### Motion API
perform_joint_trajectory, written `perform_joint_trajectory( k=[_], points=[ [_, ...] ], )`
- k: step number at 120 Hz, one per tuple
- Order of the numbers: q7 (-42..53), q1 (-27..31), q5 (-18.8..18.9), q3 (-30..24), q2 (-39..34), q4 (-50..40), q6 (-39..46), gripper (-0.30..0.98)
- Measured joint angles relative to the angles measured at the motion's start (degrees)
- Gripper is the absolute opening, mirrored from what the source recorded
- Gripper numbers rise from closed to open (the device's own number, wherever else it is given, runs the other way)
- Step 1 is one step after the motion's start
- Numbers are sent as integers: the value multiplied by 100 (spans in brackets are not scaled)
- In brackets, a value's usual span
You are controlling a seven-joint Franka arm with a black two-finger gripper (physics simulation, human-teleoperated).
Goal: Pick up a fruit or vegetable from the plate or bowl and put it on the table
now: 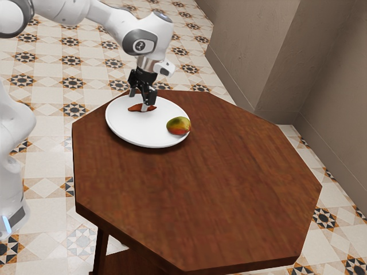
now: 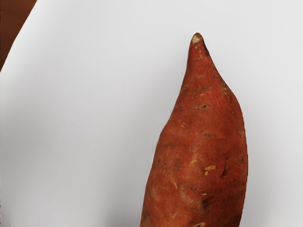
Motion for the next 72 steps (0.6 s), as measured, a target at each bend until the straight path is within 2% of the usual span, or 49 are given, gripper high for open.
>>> perform_joint_trajectory(
  k=[14, 31, 50, 61, 72],
  points=[
    [0, -45, 1, 104, 10, 0, 26, 69],
    [2, -493, 24, 505, 29, -1, 140, 69],
    [4, -558, 33, 552, 68, -9, 199, 69],
    [-3, -568, 31, 552, 90, -41, 218, 73],
    [-8, -643, 31, 553, 121, -45, 229, 67]
  ],
)
